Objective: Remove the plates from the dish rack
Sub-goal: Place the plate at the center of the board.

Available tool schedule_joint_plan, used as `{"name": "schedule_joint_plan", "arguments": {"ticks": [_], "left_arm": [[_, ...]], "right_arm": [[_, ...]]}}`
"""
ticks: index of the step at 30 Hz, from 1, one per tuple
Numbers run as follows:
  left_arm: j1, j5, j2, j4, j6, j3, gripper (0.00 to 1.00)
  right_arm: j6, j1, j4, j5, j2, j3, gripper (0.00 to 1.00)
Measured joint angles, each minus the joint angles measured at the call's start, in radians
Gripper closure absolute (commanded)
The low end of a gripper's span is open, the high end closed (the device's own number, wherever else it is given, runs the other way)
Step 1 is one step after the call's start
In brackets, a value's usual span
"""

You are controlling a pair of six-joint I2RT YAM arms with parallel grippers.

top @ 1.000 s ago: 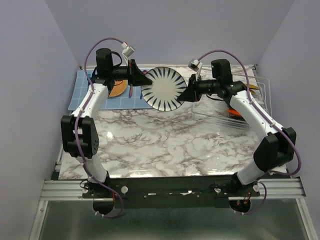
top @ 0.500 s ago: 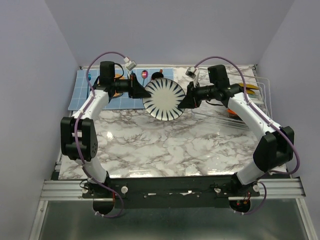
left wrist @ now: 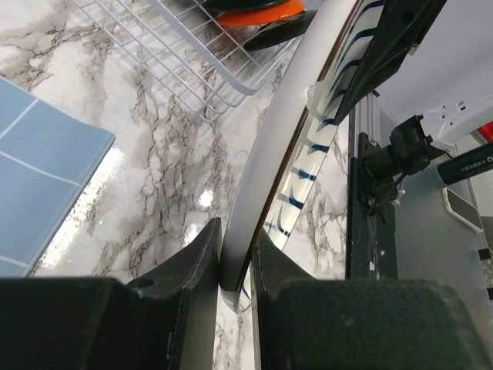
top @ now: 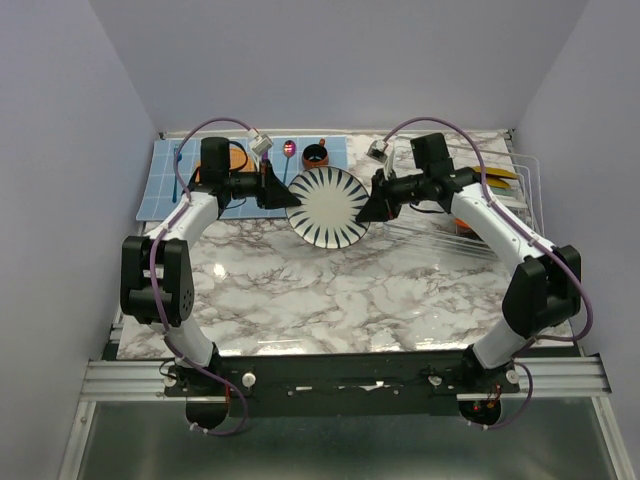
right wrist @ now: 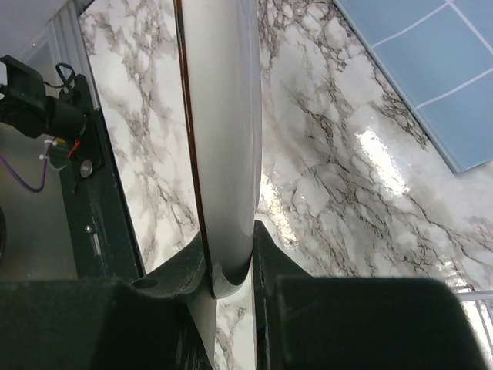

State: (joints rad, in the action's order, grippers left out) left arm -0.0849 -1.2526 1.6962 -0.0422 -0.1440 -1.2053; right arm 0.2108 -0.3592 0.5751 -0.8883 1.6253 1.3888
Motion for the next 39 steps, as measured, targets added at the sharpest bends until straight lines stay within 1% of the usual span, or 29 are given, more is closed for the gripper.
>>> {"name": "schedule_joint_plan", "arguments": {"ticks": [8, 13, 16, 19, 22, 25, 27, 30, 35, 39], "left_arm": [[0.010, -0.048, 0.000, 0.018, 0.001, -0.014, 1.00], [0.019, -0.070, 0.000, -0.006, 0.006, -0.027, 1.00], [0.024, -0.076, 0.000, -0.040, 0.021, -0.034, 1.00], [0.036, -0.076, 0.000, -0.117, 0.053, -0.065, 1.00], [0.040, -0.072, 0.000, -0.156, 0.072, -0.080, 1.00], [0.044, -0.071, 0.000, -0.170, 0.064, -0.079, 1.00], [0.048, -0.070, 0.000, -0.129, 0.027, -0.063, 1.00], [0.051, -0.072, 0.000, -0.063, -0.015, -0.022, 1.00], [0.055, -0.075, 0.008, 0.025, -0.057, 0.021, 1.00], [0.055, -0.076, 0.012, 0.027, -0.032, 0.028, 1.00]], "right_arm": [[-0.017, 0.003, -0.027, -0.039, 0.000, -0.015, 0.99], [-0.082, 0.013, -0.142, -0.106, 0.005, -0.099, 0.99], [-0.108, 0.019, -0.179, -0.154, 0.031, -0.113, 0.99], [-0.155, 0.022, -0.246, -0.216, 0.068, -0.138, 0.99], [-0.220, 0.023, -0.327, -0.285, 0.108, -0.169, 0.99], [-0.250, 0.026, -0.371, -0.327, 0.138, -0.180, 0.99], [-0.255, 0.026, -0.392, -0.350, 0.160, -0.180, 0.99], [-0.234, 0.026, -0.379, -0.360, 0.178, -0.177, 0.99], [-0.101, 0.026, -0.223, -0.378, 0.230, -0.093, 0.99], [-0.036, 0.026, -0.161, -0.377, 0.237, -0.076, 0.99]]}}
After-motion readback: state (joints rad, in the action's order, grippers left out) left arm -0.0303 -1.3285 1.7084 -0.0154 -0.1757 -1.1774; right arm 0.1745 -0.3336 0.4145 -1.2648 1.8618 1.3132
